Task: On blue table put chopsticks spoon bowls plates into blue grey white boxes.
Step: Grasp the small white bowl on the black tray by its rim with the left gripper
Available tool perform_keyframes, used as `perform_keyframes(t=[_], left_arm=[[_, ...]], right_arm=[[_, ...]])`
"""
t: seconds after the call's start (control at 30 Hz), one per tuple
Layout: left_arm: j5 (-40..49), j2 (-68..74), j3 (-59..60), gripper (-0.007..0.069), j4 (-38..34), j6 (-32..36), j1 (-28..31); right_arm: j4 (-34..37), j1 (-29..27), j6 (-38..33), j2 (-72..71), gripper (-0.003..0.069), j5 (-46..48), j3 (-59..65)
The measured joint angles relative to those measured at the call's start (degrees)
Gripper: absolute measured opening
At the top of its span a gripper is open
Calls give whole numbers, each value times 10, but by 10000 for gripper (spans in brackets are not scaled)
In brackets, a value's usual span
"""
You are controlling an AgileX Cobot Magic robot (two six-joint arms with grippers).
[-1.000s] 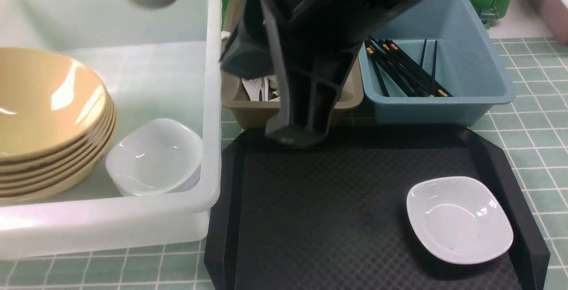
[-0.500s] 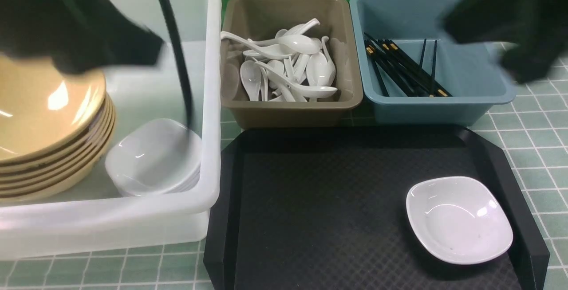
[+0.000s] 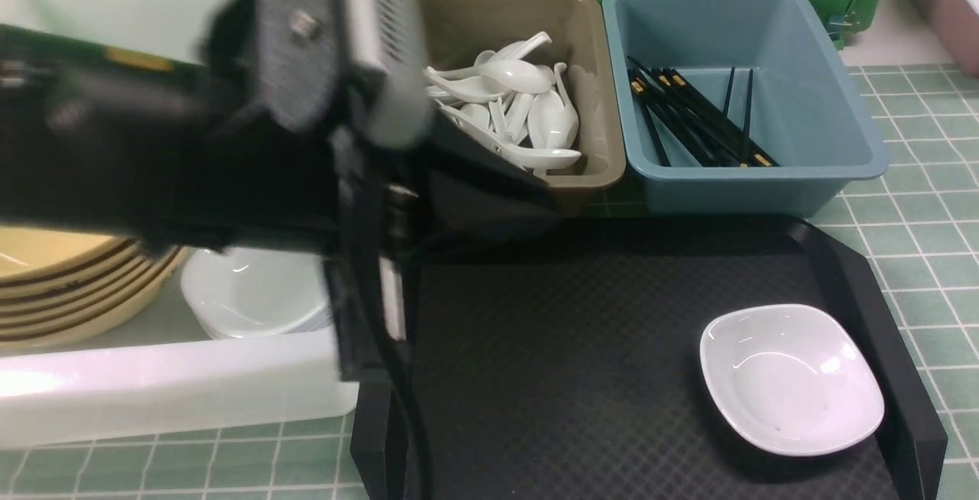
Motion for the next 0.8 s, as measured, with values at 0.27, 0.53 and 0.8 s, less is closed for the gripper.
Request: perform_keyframes(t=[0.27, 0.53, 0.8], left_arm=[[-8, 123, -5, 1, -57, 202, -65], [-46, 243, -80, 1, -111, 178, -80], [-73, 357, -232, 3, 7, -244, -80]], right_arm=[[-52, 0, 20, -33, 69, 3, 6], [-81, 0, 36, -35, 74, 3, 45], [-132, 0, 81, -35, 77, 1, 73]])
